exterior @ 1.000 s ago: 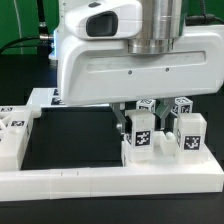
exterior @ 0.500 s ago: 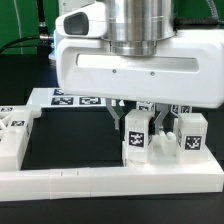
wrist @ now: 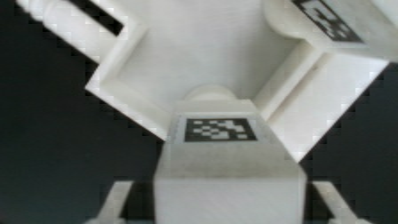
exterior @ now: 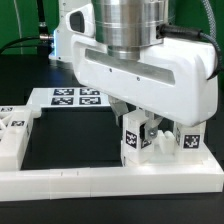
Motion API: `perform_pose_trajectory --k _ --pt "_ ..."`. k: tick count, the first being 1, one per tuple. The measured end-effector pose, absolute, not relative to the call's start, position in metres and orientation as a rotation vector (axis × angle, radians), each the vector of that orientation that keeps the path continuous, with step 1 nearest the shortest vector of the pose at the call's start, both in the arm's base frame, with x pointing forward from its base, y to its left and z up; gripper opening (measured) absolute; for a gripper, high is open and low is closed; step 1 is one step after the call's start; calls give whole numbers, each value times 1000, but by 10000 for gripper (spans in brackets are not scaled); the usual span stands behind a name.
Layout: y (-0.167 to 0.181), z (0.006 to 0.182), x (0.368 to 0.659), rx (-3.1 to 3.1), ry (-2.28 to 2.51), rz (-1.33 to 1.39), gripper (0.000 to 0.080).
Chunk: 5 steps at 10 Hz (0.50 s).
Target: Assemble chair
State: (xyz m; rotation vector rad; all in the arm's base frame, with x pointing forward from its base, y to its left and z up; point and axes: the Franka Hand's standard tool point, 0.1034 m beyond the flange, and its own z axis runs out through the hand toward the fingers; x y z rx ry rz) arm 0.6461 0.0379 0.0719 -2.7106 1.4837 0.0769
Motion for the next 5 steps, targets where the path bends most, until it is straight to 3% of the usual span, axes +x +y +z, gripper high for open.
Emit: perform_pose_trajectory --k 1,2,3,4,5 --pt "38 72 646 -2712 1480 76 291" --pt "38 71 646 -2729 1451 76 351" --pt "38 71 646 -2750 1408 75 532" --pt "40 72 646 -2782 1348 69 532" --pt "41 73 645 -2835 1228 72 625"
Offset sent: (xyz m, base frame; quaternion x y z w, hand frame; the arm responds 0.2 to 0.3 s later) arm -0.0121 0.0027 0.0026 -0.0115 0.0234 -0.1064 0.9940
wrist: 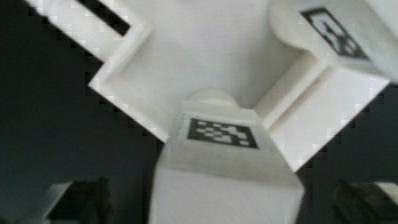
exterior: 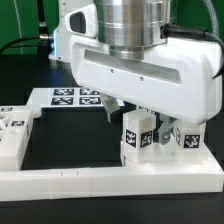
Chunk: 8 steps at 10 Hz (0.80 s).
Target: Assemble chair
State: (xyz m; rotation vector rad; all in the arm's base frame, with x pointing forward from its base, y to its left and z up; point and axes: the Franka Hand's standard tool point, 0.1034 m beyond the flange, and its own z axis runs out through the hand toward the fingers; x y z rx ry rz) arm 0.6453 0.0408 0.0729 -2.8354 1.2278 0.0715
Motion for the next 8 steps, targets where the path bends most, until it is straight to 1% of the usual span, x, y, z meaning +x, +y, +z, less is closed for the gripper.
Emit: perform_pose_trajectory --k 1,4,8 --pt "40 72 645 -2879 1118 70 642" --pt "39 71 645 -2968 844 63 648" --pt "46 73 643 -3124 239 20 649"
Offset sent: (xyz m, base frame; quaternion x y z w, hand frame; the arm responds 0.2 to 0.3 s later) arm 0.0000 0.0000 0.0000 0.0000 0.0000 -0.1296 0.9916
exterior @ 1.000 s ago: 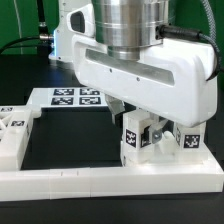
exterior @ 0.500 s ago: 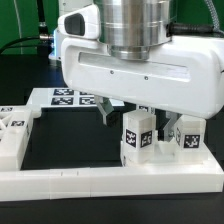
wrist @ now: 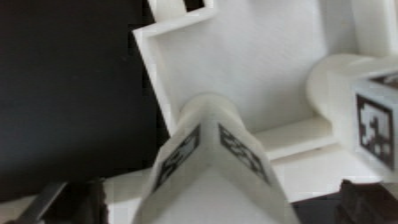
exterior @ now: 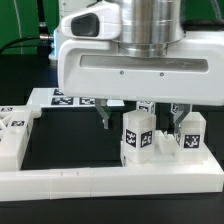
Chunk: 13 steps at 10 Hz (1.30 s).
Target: Assemble chair
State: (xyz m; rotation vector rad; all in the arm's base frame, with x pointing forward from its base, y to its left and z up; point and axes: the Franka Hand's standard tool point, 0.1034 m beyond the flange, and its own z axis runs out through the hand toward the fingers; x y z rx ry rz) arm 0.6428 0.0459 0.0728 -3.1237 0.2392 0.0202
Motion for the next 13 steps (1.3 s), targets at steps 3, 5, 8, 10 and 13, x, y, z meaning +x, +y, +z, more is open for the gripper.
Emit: perform_pose_trajectory --k 3,5,8,10,13 --pt "44 74 642 -3136 -134 10 649" --pt "42 74 642 -3118 -385 11 649" --pt "41 74 642 -3099 -561 13 639" --pt "41 74 642 -3100 -554 14 474" --pt "41 73 642 -3112 -477 14 290"
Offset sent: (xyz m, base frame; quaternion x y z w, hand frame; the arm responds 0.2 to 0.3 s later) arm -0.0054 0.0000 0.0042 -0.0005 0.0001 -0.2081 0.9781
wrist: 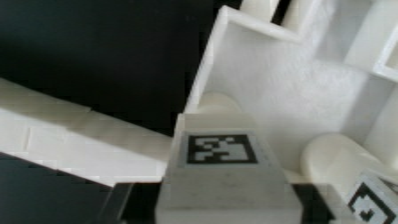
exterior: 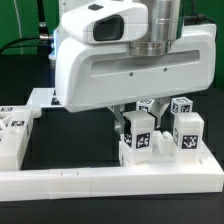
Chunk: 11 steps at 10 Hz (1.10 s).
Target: Assemble chair
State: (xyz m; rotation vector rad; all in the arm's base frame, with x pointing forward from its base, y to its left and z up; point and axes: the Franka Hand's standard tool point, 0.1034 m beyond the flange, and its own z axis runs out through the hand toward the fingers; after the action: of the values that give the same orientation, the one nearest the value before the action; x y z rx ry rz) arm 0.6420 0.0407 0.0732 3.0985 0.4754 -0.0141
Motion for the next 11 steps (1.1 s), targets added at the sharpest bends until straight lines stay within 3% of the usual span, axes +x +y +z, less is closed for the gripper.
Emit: perform_pose_trajectory --k 8,11 --pt "44 71 643 2999 -1067 -46 291" --pt "44 71 643 2903 -1307 -49 291"
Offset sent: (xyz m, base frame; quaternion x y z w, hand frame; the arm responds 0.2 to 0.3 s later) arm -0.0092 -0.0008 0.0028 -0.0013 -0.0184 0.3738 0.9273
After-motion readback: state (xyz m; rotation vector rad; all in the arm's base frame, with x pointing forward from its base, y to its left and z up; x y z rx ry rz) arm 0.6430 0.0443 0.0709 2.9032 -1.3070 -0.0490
